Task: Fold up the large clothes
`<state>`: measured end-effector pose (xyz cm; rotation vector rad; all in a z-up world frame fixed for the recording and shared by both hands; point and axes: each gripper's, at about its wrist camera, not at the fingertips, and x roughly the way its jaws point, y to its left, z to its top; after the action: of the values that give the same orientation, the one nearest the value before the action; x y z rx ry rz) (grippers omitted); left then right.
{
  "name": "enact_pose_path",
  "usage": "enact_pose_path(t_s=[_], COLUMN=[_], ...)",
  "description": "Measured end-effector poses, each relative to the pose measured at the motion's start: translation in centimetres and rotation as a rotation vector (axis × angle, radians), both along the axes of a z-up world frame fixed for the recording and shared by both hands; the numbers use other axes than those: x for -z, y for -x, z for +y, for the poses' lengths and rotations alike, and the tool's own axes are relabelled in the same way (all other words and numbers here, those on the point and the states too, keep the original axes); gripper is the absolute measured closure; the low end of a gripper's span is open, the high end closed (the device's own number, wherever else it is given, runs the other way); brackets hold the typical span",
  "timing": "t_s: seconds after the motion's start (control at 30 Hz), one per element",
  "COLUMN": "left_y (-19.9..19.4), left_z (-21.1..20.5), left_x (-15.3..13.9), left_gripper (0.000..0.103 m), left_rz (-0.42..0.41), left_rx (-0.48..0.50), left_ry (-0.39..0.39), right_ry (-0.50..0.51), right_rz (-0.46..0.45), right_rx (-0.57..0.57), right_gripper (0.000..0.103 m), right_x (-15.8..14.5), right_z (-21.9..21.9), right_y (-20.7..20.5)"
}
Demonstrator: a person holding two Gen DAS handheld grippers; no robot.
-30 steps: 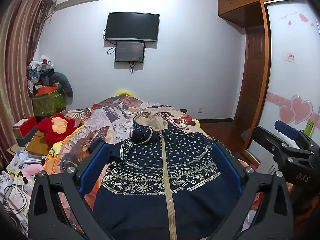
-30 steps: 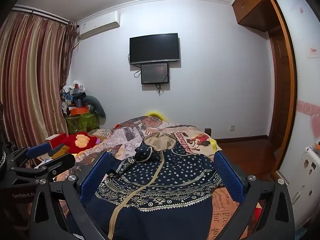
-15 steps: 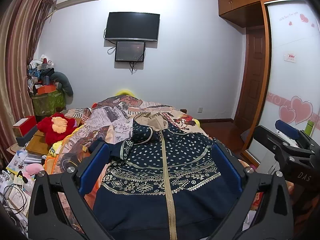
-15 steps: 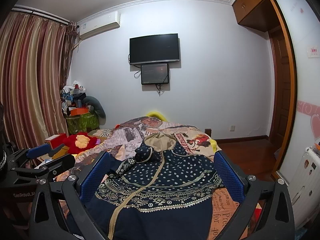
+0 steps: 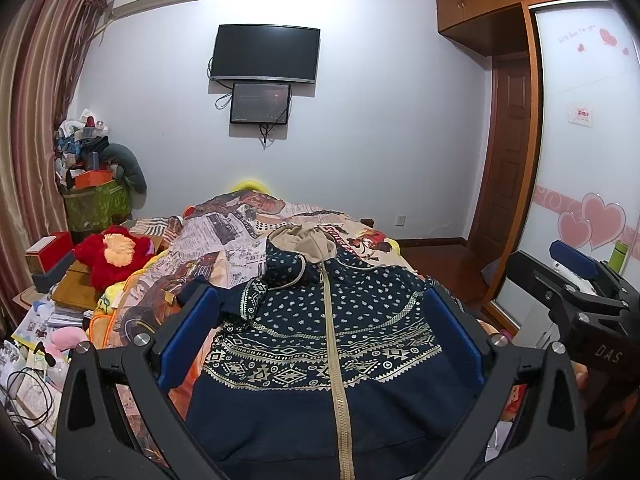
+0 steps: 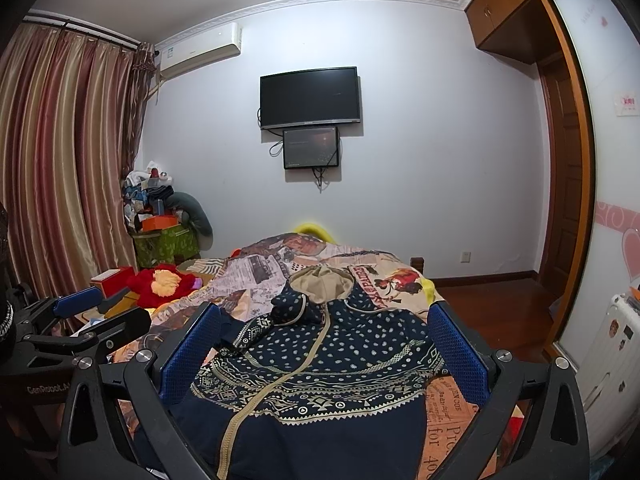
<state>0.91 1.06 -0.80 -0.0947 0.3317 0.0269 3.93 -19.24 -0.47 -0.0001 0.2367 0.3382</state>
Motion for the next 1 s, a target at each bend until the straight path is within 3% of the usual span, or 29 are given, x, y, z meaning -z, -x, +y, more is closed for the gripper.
enact_pose_path(t_s=[1.0], left_y=[0.09], left_z=[-0.15], left_x=[-0.18], left_gripper=[0.000], left_rz=[-0.002], left_rx=[-0.001], left_ry=[0.003], right_ry=[0.000], right_rz=[0.000], right_rx=[0.000], right_gripper=[0.000], right_x=[-0.04], right_z=[0.03], right_y=[-0.11])
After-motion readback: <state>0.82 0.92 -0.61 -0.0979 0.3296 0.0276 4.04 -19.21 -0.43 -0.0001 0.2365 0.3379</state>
